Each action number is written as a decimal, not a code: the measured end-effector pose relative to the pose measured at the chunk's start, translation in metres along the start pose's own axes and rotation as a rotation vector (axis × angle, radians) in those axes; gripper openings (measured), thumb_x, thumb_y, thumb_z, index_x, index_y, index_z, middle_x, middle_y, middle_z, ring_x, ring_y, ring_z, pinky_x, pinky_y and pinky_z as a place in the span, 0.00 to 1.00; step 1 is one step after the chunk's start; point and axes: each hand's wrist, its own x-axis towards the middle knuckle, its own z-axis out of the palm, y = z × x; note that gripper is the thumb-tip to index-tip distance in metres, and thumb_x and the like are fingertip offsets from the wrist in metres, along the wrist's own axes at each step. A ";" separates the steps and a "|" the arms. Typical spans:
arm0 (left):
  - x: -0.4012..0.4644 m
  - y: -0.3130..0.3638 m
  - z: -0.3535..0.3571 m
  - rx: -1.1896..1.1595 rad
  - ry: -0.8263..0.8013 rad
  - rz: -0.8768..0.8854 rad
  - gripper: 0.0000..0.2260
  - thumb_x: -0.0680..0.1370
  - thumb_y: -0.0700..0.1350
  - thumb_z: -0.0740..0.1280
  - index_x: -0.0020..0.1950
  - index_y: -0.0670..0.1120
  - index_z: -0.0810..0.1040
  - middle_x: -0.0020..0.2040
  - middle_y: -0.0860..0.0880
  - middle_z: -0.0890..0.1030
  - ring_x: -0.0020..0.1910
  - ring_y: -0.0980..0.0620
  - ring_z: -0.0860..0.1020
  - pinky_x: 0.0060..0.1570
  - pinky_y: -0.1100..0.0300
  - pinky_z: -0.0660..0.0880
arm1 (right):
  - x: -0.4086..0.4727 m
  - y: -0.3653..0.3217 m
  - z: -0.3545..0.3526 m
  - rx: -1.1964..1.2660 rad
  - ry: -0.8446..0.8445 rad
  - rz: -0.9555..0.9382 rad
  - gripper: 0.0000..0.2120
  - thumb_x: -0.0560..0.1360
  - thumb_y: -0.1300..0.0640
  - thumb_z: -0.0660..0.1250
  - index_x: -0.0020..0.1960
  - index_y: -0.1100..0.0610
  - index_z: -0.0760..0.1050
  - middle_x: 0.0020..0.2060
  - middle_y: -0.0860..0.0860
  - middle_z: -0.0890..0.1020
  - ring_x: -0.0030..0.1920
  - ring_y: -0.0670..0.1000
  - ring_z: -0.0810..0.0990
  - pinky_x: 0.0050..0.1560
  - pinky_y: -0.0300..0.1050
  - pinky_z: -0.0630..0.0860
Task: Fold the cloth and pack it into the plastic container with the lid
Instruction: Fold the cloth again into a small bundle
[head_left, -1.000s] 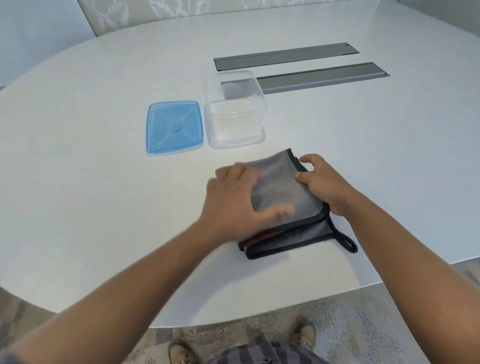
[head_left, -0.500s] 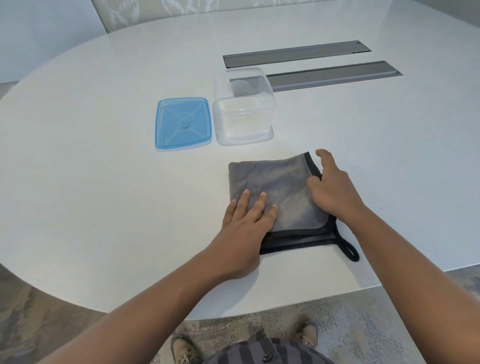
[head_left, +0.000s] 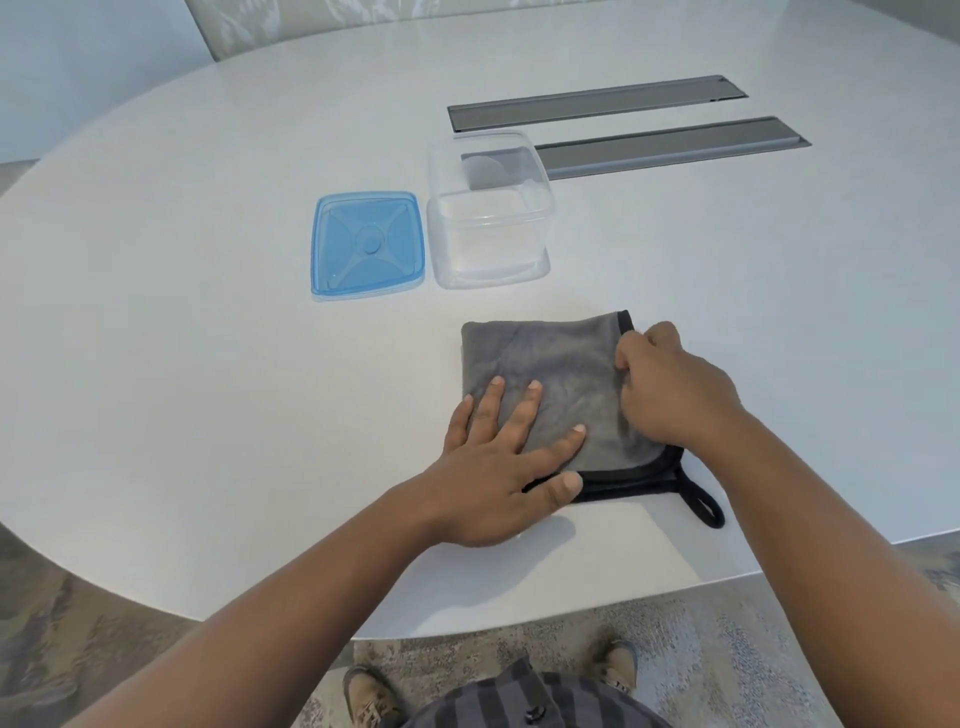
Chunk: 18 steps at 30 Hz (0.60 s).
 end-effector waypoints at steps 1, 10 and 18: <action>0.000 0.000 -0.002 -0.016 0.001 -0.002 0.26 0.79 0.72 0.38 0.77 0.74 0.43 0.81 0.54 0.29 0.74 0.48 0.19 0.73 0.46 0.24 | -0.002 -0.004 0.002 -0.104 0.010 0.017 0.10 0.77 0.59 0.58 0.58 0.54 0.67 0.72 0.55 0.61 0.55 0.59 0.74 0.45 0.52 0.71; 0.036 0.007 -0.025 -0.156 0.696 0.108 0.15 0.78 0.37 0.62 0.62 0.43 0.82 0.66 0.46 0.81 0.69 0.44 0.76 0.72 0.45 0.68 | 0.000 -0.033 0.032 0.060 0.169 -0.293 0.24 0.84 0.52 0.51 0.80 0.54 0.60 0.81 0.54 0.59 0.81 0.58 0.52 0.77 0.57 0.51; 0.061 -0.020 -0.007 0.112 0.421 -0.121 0.26 0.84 0.58 0.47 0.83 0.58 0.54 0.84 0.50 0.54 0.83 0.44 0.48 0.80 0.47 0.44 | 0.007 -0.025 0.057 -0.072 0.114 -0.151 0.30 0.81 0.40 0.39 0.82 0.44 0.48 0.83 0.50 0.50 0.82 0.55 0.45 0.76 0.66 0.46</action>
